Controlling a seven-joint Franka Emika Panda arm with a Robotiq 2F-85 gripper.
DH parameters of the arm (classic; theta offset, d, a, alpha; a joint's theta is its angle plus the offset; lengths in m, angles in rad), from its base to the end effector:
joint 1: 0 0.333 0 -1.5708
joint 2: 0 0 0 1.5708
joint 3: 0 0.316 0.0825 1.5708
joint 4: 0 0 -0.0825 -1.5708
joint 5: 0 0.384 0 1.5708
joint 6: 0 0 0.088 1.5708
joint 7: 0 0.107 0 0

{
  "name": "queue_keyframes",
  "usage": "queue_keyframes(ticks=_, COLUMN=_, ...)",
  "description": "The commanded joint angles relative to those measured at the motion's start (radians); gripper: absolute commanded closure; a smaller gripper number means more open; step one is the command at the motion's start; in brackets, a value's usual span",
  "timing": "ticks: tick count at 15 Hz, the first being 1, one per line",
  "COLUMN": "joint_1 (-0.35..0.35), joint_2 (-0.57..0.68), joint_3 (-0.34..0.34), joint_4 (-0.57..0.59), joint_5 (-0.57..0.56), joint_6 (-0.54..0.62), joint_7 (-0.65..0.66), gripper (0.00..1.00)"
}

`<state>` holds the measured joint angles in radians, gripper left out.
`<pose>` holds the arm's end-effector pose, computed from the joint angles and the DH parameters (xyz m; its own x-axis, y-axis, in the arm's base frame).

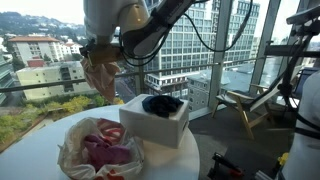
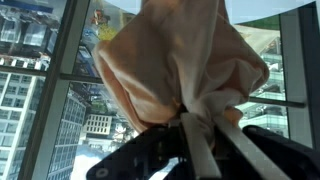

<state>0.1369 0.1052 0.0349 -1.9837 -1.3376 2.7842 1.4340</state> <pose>0.5923 0.1466 0.4644 0.5439 -0.0151 0.8390 -0.1769 -0.9794 0.0971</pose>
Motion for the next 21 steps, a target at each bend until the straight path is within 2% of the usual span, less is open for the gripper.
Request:
queue_keyframes(ticks=1, joint_1=-0.025, joint_2=0.155, joint_3=0.009, joint_4=0.026, joint_5=0.114, joint_6=0.164, joint_7=-0.12, gripper=0.93)
queue_keyframes(ticks=4, joint_1=-0.061, joint_2=0.241, joint_3=0.054, joint_4=-0.033, joint_5=0.34, joint_6=0.221, joint_7=-0.352, gripper=0.94)
queue_keyframes(ticks=5, joint_1=-0.111, joint_2=0.253, joint_3=0.119, joint_4=-0.064, joint_5=0.399, joint_6=0.225, joint_7=-0.428, gripper=0.94)
queue_keyframes(ticks=8, joint_1=-0.188, joint_2=0.235, joint_3=0.246, joint_4=-0.123, joint_5=0.548, joint_6=0.172, joint_7=-0.637, gripper=0.95)
queue_keyframes(ticks=9, joint_1=-0.113, joint_2=0.207, joint_3=0.183, joint_4=-0.15, joint_5=0.659, joint_6=0.175, joint_7=-0.732, gripper=0.95)
queue_keyframes(ticks=10, joint_1=-0.111, joint_2=0.179, joint_3=0.19, joint_4=-0.171, joint_5=0.725, joint_6=0.165, joint_7=-0.798, gripper=0.96)
queue_keyframes(ticks=11, joint_1=-0.184, joint_2=0.17, joint_3=0.269, joint_4=-0.165, joint_5=0.678, joint_6=0.13, joint_7=-0.779, gripper=0.96)
queue_keyframes(ticks=13, joint_1=-0.186, joint_2=0.128, joint_3=0.288, joint_4=-0.176, joint_5=0.726, joint_6=0.063, joint_7=-0.837, gripper=0.97)
queue_keyframes(ticks=18, joint_1=-0.175, joint_2=0.026, joint_3=0.272, joint_4=-0.191, joint_5=0.689, joint_6=0.001, joint_7=-0.831, gripper=0.97)
queue_keyframes(ticks=21, joint_1=-0.184, joint_2=-0.015, joint_3=0.288, joint_4=-0.217, joint_5=0.734, joint_6=-0.012, joint_7=-0.89, gripper=0.97)
